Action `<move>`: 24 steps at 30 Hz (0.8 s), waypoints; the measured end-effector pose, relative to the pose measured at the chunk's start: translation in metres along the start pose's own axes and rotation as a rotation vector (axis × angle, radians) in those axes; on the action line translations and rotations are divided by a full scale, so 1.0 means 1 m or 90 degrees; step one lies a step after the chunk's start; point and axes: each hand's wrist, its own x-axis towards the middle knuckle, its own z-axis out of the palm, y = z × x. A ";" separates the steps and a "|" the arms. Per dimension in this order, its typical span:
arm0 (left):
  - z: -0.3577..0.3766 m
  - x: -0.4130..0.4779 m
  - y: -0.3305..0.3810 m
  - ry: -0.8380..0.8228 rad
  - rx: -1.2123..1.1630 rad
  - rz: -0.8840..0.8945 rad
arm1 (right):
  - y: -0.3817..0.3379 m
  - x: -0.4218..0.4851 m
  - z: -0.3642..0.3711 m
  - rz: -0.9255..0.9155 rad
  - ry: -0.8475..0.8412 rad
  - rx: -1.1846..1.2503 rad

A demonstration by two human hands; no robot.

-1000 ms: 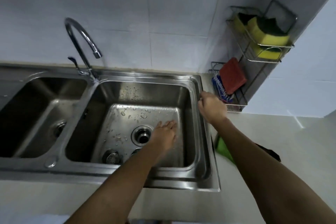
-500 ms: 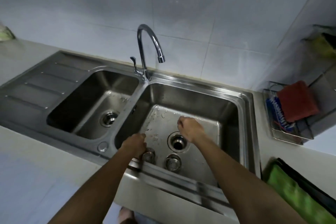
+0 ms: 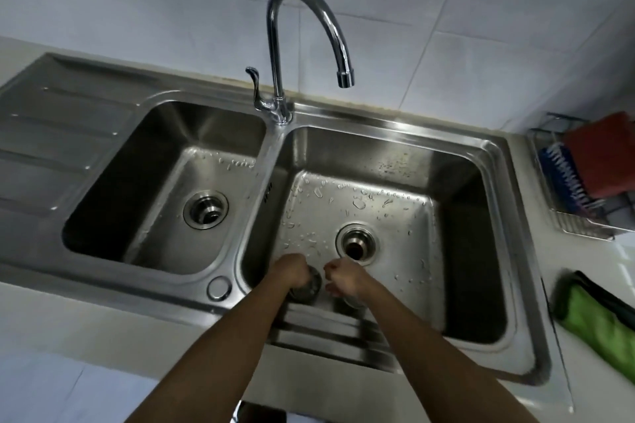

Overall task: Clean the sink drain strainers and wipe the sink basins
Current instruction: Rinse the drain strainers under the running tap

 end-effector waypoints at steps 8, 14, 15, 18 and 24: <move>-0.005 0.017 -0.015 -0.053 -0.040 0.004 | -0.008 0.013 0.022 0.078 0.021 0.081; 0.003 0.022 -0.016 -0.050 -0.088 -0.015 | -0.016 0.016 0.028 0.075 0.036 0.045; 0.003 0.022 -0.017 -0.048 -0.083 -0.020 | -0.017 0.016 0.027 0.069 0.060 0.033; 0.005 0.019 -0.019 -0.069 -0.087 -0.028 | -0.014 0.018 0.025 0.056 0.135 -0.009; -0.010 0.010 -0.028 0.142 -0.115 0.109 | -0.034 0.015 0.002 -0.001 0.188 -0.017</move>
